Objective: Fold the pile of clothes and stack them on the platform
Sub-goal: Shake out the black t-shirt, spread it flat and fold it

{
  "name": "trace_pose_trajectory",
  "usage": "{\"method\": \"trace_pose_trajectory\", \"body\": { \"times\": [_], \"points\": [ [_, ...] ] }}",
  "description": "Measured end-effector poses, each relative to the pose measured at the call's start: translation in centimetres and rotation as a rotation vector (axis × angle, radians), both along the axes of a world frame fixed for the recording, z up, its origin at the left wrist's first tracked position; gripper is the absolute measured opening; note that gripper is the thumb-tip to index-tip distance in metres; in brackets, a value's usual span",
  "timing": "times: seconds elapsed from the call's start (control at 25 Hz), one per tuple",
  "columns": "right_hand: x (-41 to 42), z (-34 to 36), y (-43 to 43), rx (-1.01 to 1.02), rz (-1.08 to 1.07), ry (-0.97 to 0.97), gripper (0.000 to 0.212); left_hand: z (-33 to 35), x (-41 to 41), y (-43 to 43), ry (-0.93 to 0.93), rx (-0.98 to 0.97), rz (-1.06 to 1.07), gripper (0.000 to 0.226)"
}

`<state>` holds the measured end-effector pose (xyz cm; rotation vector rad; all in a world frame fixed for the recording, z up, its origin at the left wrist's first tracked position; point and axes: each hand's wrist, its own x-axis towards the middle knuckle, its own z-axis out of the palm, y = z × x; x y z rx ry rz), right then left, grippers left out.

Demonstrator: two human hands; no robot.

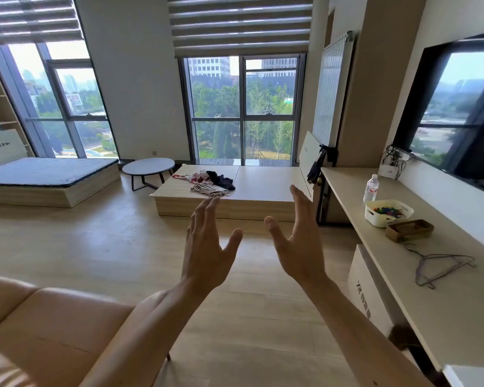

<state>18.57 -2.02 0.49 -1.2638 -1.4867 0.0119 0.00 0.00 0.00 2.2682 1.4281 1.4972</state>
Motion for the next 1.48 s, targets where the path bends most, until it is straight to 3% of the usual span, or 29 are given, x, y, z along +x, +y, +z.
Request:
{"method": "trace_pose_trajectory", "body": {
  "times": [0.44, 0.8, 1.16, 1.48],
  "points": [
    [-3.1, -3.8, 14.7, -0.077, 0.031, 0.222, 0.083, -3.4, -1.5, 14.1, -0.171, -0.089, 0.030, 0.077],
    [-6.3, -4.8, 27.4, -0.175, 0.079, 0.242, 0.086, -4.7, -5.6, 26.2, -0.336, -0.213, 0.137, 0.080],
    [-10.5, -5.3, 45.6, -0.181, 0.022, 0.262, 0.085, -4.9, -10.4, 46.2, -0.371, -0.263, 0.068, 0.064],
    [-10.1, -7.2, 58.3, -0.208, -0.085, 0.332, 0.079, -5.8, -9.4, 60.7, -0.304, -0.318, -0.053, 0.061]
  ]
}}
